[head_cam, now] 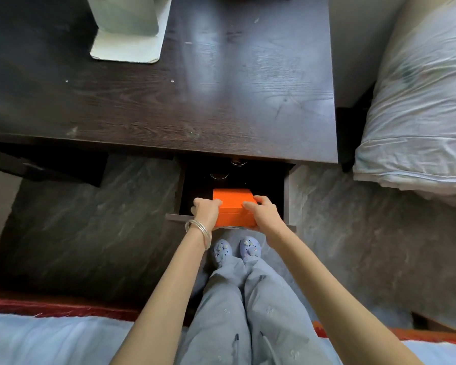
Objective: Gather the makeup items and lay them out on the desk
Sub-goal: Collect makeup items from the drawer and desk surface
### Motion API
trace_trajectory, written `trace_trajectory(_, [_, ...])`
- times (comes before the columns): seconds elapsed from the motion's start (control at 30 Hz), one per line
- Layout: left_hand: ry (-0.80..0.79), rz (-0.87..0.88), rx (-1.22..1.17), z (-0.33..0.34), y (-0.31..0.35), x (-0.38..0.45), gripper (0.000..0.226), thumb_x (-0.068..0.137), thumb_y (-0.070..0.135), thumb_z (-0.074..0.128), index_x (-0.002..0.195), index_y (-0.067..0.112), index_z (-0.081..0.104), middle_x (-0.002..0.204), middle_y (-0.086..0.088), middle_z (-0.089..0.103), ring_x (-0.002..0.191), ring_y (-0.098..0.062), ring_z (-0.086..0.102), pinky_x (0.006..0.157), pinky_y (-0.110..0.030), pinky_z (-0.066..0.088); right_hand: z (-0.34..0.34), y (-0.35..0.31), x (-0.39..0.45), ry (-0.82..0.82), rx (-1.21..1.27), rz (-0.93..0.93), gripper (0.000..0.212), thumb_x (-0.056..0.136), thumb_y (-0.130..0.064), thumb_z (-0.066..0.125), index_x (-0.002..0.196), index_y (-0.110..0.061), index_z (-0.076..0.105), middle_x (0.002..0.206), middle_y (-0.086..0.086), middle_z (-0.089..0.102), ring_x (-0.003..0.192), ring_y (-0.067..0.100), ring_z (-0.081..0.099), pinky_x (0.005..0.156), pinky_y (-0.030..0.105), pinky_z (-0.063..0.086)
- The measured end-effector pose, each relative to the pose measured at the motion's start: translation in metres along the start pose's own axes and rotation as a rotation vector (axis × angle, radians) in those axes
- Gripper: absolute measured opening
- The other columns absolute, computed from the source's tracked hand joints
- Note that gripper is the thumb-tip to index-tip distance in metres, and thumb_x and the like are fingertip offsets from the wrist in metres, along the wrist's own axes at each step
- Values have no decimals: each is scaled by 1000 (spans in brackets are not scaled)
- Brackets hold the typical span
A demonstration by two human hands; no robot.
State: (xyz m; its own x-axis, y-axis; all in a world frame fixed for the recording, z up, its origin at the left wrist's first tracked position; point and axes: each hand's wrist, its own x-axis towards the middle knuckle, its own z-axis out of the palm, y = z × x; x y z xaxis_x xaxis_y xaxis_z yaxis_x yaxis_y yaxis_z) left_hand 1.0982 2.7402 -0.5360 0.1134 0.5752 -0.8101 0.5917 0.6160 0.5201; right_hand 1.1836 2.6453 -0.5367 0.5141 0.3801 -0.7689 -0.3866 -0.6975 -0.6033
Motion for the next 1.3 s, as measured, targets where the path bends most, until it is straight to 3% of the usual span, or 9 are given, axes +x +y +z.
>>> trace_trajectory(0.1, [-27, 63, -37, -19, 8, -36, 46, 93, 20, 52, 129, 2, 30, 136, -19, 35, 121, -35, 44, 95, -51, 47, 0, -14, -34, 10, -21, -80, 55, 92, -27, 53, 142, -14, 34, 137, 12, 33, 104, 24, 48, 91, 44, 52])
trace_trajectory(0.23, [-55, 198, -57, -40, 27, -73, 29, 93, 22, 51, 112, 8, 34, 132, -17, 36, 117, -33, 46, 85, -47, 53, -4, -44, -69, 23, 5, -187, 53, 93, -27, 52, 141, -13, 35, 137, 11, 33, 100, 20, 47, 68, 30, 54])
trace_trajectory(0.37, [-37, 356, -66, -53, 54, -89, 23, 93, 23, 51, 105, 11, 35, 128, -13, 34, 108, -25, 47, 68, -35, 53, -8, -76, -86, 20, 81, -267, 52, 92, -25, 54, 140, -14, 36, 137, 11, 34, 105, 23, 49, 69, 30, 54])
trace_trajectory(0.5, [-55, 430, -90, -51, 89, -77, 25, 93, 20, 52, 110, 7, 39, 133, -17, 33, 116, -29, 47, 86, -45, 52, -12, -107, -74, 14, 169, -312, 51, 92, -19, 56, 138, -13, 36, 138, 12, 32, 118, 29, 49, 77, 36, 53])
trace_trajectory(0.6, [-18, 502, -20, -39, 114, -57, 24, 94, 21, 51, 109, 8, 39, 132, -16, 32, 105, -23, 44, 96, -42, 46, -14, -127, -47, 20, 226, -313, 49, 92, -15, 56, 138, -12, 37, 139, 13, 31, 121, 31, 48, 86, 42, 52])
trace_trajectory(0.7, [-3, 525, 0, -23, 132, -32, 19, 94, 20, 50, 106, 11, 38, 131, -16, 33, 98, -20, 40, 97, -36, 42, -16, -138, -14, 33, 232, -322, 52, 92, -14, 56, 140, -11, 36, 139, 14, 33, 121, 31, 49, 92, 45, 51])
trace_trajectory(0.87, [-7, 546, -14, -3, 157, 8, 31, 93, 14, 49, 121, 1, 45, 129, -17, 46, 116, -28, 48, 99, -35, 41, -15, -160, 32, 183, 103, -449, 55, 90, -10, 58, 141, -7, 37, 138, 16, 40, 122, 26, 48, 95, 33, 42])
trace_trajectory(1.03, [7, 550, -30, 9, 187, 44, 32, 91, 6, 46, 122, 1, 54, 123, -15, 58, 110, -26, 55, 95, -34, 42, -14, -181, 63, 266, -1, -482, 54, 89, -15, 59, 139, -7, 42, 138, 10, 48, 125, 21, 48, 98, 24, 36])
trace_trajectory(1.3, [-102, 469, -107, 8, 185, 50, 44, 89, 4, 49, 133, 8, 45, 134, -9, 52, 123, -21, 49, 107, -39, 39, -13, -187, 65, 281, 120, -388, 52, 91, -21, 58, 139, -7, 43, 136, 8, 52, 122, 19, 50, 104, 31, 40])
